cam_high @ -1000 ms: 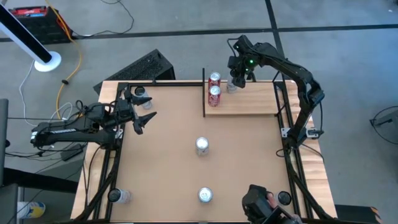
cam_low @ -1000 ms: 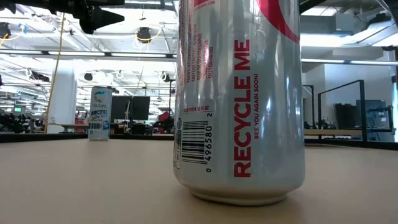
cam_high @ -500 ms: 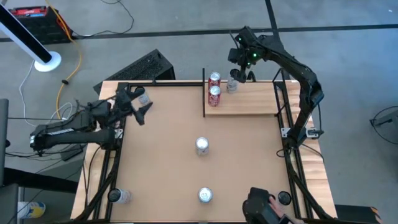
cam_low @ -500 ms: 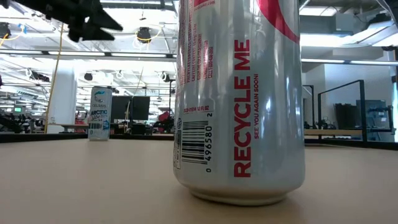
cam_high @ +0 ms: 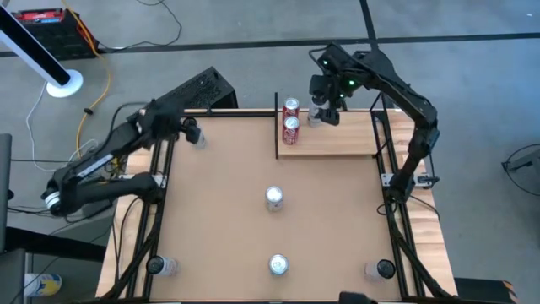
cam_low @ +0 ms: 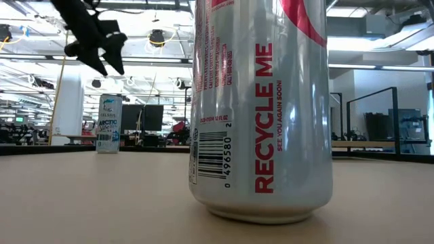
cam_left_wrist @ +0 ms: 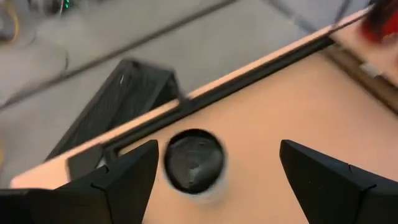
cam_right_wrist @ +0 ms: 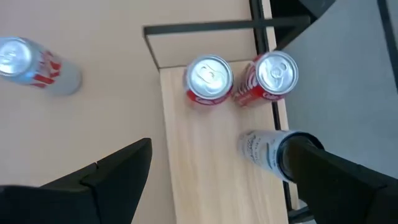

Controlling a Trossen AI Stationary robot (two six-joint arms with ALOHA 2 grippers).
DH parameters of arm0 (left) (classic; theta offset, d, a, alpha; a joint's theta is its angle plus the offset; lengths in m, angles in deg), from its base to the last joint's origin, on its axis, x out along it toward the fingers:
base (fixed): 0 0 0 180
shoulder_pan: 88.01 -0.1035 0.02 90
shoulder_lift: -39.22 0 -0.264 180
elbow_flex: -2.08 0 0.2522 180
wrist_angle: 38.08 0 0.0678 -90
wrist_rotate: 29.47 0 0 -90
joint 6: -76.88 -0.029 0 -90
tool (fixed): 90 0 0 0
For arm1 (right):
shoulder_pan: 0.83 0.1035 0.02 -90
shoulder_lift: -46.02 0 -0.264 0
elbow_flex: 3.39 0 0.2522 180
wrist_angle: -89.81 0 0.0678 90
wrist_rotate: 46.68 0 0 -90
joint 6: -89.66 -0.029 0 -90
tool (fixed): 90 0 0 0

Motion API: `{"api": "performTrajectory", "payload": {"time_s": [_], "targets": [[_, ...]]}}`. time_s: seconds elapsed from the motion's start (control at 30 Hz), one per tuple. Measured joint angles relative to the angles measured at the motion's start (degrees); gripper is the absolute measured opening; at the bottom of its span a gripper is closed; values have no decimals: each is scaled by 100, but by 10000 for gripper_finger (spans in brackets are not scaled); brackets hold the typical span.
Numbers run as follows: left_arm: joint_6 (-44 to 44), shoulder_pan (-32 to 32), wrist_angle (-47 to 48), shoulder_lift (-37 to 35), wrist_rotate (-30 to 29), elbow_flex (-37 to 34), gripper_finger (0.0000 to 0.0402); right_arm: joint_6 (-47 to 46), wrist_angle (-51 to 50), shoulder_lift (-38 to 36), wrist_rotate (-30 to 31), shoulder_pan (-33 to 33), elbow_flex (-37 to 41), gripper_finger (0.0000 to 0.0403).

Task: Place canned beverage on shelf
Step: Put the blue soda can on the shelf

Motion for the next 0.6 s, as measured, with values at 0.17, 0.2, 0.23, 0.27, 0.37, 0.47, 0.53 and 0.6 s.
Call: {"api": "performTrajectory", "payload": {"time_s": [0.17, 0.2, 0.23, 0.27, 0.37, 0.47, 0.53, 0.6], "targets": [[-39, -618, 590, 824, 40, 679, 320, -239, -143, -288, 2, 271, 0, 395], [-51, -665, 605, 938, 62, 730, 320, -282, -159, -340, 2, 317, 0, 395], [-66, -701, 607, 1042, 138, 755, 320, -329, -188, -390, 2, 350, 0, 395], [-104, -731, 608, 1134, 242, 762, 320, -361, -208, -441, 0, 379, 0, 395], [-294, -793, 599, 1410, 663, 762, 320, -419, -214, -596, 2, 432, 0, 395], [-418, -802, 594, 1610, 649, 762, 320, -468, -213, -687, 2, 446, 0, 395], [-425, -802, 597, 1684, 480, 762, 320, -512, -214, -719, 2, 447, 0, 395], [-435, -802, 595, 1723, 368, 762, 320, -528, -215, -732, 2, 447, 0, 395]]}}
